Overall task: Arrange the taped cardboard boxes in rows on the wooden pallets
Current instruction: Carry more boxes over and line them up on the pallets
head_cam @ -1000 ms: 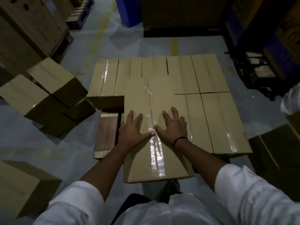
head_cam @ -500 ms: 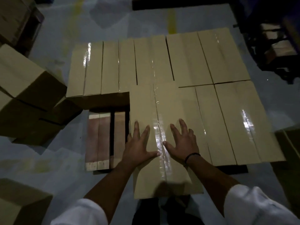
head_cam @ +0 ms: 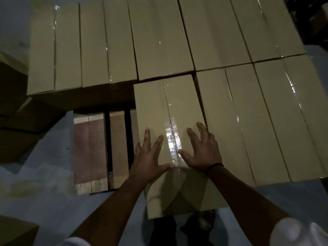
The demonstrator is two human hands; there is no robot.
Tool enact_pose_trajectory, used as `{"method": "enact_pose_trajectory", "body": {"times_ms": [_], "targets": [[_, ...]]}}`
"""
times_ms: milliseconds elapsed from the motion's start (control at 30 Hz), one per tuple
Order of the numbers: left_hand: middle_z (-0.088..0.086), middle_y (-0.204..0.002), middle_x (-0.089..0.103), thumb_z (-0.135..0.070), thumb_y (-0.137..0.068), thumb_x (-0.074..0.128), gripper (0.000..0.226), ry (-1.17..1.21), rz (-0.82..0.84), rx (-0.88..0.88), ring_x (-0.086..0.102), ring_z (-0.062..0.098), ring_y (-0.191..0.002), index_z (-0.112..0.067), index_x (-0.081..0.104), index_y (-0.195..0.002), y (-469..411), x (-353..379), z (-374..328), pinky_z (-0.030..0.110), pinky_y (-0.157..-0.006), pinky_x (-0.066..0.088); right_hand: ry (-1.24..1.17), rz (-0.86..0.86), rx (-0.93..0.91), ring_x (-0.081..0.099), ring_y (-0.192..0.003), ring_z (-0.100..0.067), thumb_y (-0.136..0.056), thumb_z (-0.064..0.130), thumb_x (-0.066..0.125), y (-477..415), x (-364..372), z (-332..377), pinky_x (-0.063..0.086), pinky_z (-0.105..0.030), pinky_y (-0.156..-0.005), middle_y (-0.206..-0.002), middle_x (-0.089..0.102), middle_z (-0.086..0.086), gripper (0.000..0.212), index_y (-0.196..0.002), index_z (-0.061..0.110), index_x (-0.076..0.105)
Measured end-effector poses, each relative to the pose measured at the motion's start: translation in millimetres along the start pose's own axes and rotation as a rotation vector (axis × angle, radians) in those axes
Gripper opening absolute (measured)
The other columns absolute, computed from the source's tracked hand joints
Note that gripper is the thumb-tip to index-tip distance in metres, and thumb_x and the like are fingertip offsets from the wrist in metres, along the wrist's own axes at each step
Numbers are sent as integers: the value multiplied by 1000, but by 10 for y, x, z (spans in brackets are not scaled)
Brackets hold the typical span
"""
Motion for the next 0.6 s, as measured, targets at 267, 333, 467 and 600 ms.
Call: {"method": "enact_pose_trajectory", "body": {"times_ms": [267,333,467,600], "targets": [[-14,-160,-41,-75,-77,70,112,-46,91,34,-7,48,-153,-47,3,-161,-213,162,40,62,-118,26,12,-11,27,31,-139,-37,-86,68,57,-79,68,-141,41,-51,-107,-168,9,-6,85,-157,31,29],[-10,-159,-43,-65,-81,74,112,-97,163,33,-8,51,-153,-45,-1,-162,-287,224,67,64,-118,28,41,78,62,21,-146,-36,-88,65,56,-132,107,-205,33,-53,-112,-168,5,-6,84,-158,31,25],[-10,-159,-44,-53,-81,80,114,-118,186,-3,-6,51,-153,-47,-1,-161,-353,312,115,63,-117,31,181,174,70,-1,-152,-41,-90,64,54,-97,188,-256,13,-62,-118,-169,-7,-7,86,-160,33,14],[-6,-162,-40,-51,-88,73,105,-171,152,-22,-5,51,-152,-44,-2,-162,-241,432,81,61,-115,32,152,196,77,-13,-153,-40,-92,64,51,124,286,-316,7,-60,-121,-168,-19,-10,90,-162,31,4]]}}
Point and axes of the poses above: each hand's wrist, its own y-axis away from the middle knuckle, its own x-axis out of the palm, z = x × y, the point moved 5 cm from there along -y, towards the middle knuckle
